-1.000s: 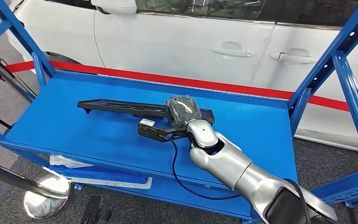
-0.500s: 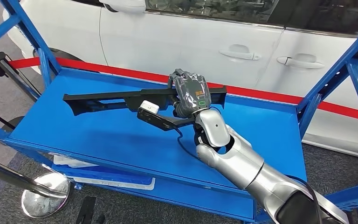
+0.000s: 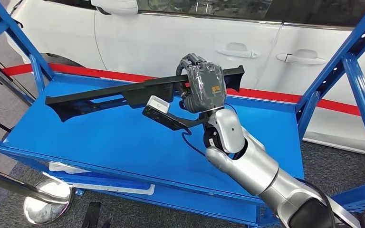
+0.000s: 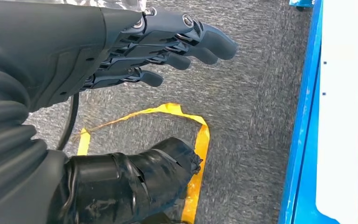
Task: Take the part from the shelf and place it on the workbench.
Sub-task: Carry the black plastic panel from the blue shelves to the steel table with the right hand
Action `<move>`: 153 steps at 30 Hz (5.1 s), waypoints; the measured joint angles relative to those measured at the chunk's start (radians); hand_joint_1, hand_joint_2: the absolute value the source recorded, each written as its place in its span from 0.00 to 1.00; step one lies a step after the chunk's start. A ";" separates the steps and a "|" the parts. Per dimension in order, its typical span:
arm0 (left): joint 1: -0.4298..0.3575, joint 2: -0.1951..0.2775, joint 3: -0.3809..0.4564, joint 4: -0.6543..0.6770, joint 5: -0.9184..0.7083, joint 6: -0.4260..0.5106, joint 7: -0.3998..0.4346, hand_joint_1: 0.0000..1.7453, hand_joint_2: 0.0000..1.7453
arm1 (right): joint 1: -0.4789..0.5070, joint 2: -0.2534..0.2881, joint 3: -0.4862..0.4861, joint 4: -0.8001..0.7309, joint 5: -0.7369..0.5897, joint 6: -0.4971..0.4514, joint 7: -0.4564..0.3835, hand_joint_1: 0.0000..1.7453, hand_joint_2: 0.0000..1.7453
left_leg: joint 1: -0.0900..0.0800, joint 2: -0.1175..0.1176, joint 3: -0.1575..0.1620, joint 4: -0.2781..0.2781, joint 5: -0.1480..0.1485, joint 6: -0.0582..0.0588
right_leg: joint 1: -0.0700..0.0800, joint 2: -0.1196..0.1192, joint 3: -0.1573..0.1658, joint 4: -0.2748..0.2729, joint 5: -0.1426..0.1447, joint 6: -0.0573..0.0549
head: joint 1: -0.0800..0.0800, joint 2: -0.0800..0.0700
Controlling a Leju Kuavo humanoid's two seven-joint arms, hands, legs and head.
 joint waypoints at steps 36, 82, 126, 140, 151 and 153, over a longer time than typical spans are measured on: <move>-0.024 -0.007 -0.006 0.001 -0.015 0.050 0.045 0.00 1.00 | 0.027 -0.039 -0.019 -0.089 0.004 0.012 0.012 1.00 1.00 | -0.024 0.000 0.211 -0.261 0.023 0.032 | 0.005 -0.008 -0.045 -0.014 0.066 0.005 | 0.000 0.000; -0.024 -0.004 -0.024 0.002 -0.003 0.061 0.046 0.00 1.00 | 0.050 -0.098 -0.041 -0.135 -0.116 -0.001 0.017 1.00 1.00 | -0.004 0.003 0.096 -0.223 0.099 0.018 | -0.012 -0.002 0.044 0.016 -0.047 0.043 | 0.008 0.000; -0.041 0.005 -0.079 0.002 -0.037 0.030 -0.002 0.00 1.00 | 0.051 -0.119 -0.047 -0.202 -0.018 0.053 0.020 1.00 1.00 | -0.011 0.054 0.085 -0.211 0.105 0.007 | -0.004 -0.099 0.019 0.005 -0.020 0.026 | 0.000 0.000; -0.040 0.014 -0.087 0.002 -0.054 0.028 0.009 0.00 1.00 | 0.072 -0.130 -0.054 -0.227 0.022 0.028 0.018 1.00 1.00 | -0.011 -0.092 0.103 -0.226 0.107 0.048 | -0.006 0.034 -0.020 0.082 -0.026 0.031 | 0.010 0.000; -0.037 0.022 -0.104 0.001 -0.070 0.038 0.029 0.00 1.00 | 0.076 -0.131 -0.067 -0.242 0.024 0.023 0.018 1.00 1.00 | -0.007 -0.006 -0.047 0.037 -0.002 0.001 | -0.009 -0.041 0.021 0.000 -0.011 0.012 | -0.012 0.000; -0.036 0.022 -0.106 0.001 -0.071 0.039 0.030 0.00 1.00 | 0.080 -0.131 -0.068 -0.243 0.024 0.025 0.018 1.00 1.00 | -0.007 0.001 -0.039 0.014 0.032 0.003 | -0.008 -0.068 0.024 0.000 -0.015 0.012 | -0.013 0.000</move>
